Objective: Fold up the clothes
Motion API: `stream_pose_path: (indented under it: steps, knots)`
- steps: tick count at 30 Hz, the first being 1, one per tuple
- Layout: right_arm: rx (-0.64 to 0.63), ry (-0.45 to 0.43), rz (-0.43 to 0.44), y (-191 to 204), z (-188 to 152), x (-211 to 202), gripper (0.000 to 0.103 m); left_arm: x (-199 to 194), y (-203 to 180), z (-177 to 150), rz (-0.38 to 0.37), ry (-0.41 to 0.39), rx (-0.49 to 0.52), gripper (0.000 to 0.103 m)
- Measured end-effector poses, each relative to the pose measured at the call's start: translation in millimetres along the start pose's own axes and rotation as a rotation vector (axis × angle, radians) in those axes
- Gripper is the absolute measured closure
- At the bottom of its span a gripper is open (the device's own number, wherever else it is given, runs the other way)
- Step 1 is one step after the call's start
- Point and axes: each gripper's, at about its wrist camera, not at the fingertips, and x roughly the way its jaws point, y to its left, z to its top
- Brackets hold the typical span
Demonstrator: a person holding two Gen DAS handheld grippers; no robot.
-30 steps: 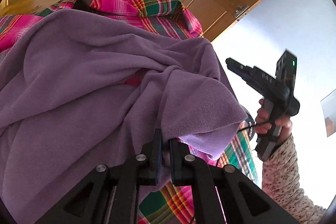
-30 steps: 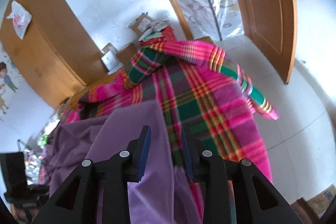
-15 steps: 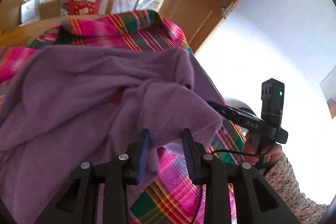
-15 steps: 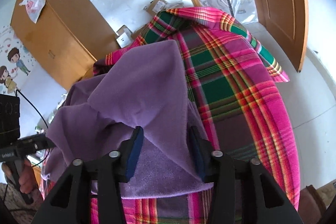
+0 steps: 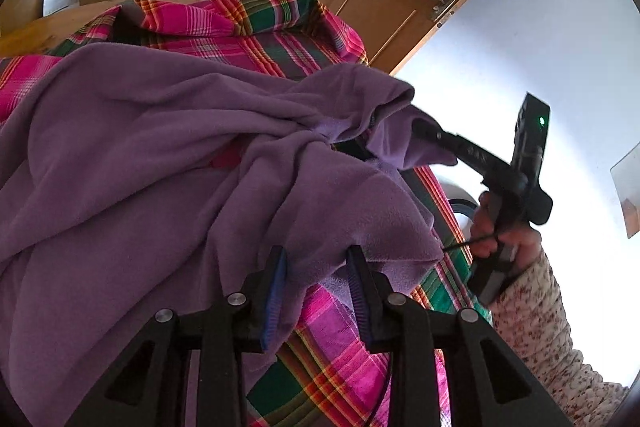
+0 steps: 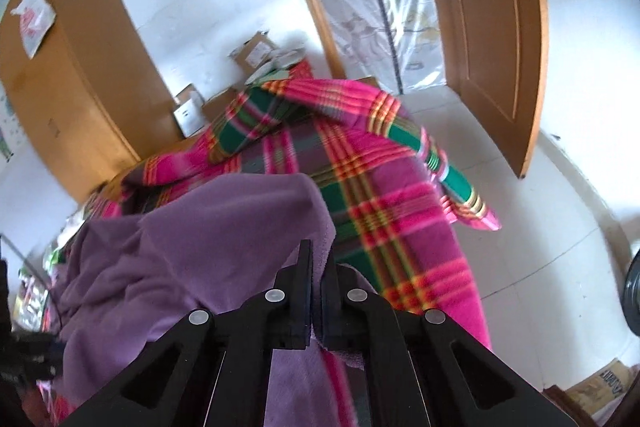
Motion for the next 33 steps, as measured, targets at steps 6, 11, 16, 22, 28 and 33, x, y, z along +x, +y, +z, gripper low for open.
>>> stream_pose_path:
  steps: [6,11,16,22,28,33]
  knots:
    - [0.057,0.012,-0.061,-11,7,15,0.097,-6,4,-3,-0.039,0.004,-0.013,0.072]
    - [0.065,0.021,-0.101,-10,2,11,0.070,-27,11,-11,-0.099,-0.026,-0.037,0.072]
    - [0.060,-0.001,-0.111,-2,-6,-16,0.064,-59,22,-22,-0.082,-0.086,-0.049,0.072]
    - [0.084,-0.040,-0.074,13,-25,-66,0.062,-110,57,-52,-0.007,-0.169,-0.137,0.072]
    - [0.050,-0.055,0.029,50,-64,-118,0.062,-171,108,-103,0.122,-0.270,-0.268,0.072]
    - [-0.014,0.004,0.134,93,-110,-127,0.061,-199,155,-155,0.185,-0.311,-0.427,0.072]
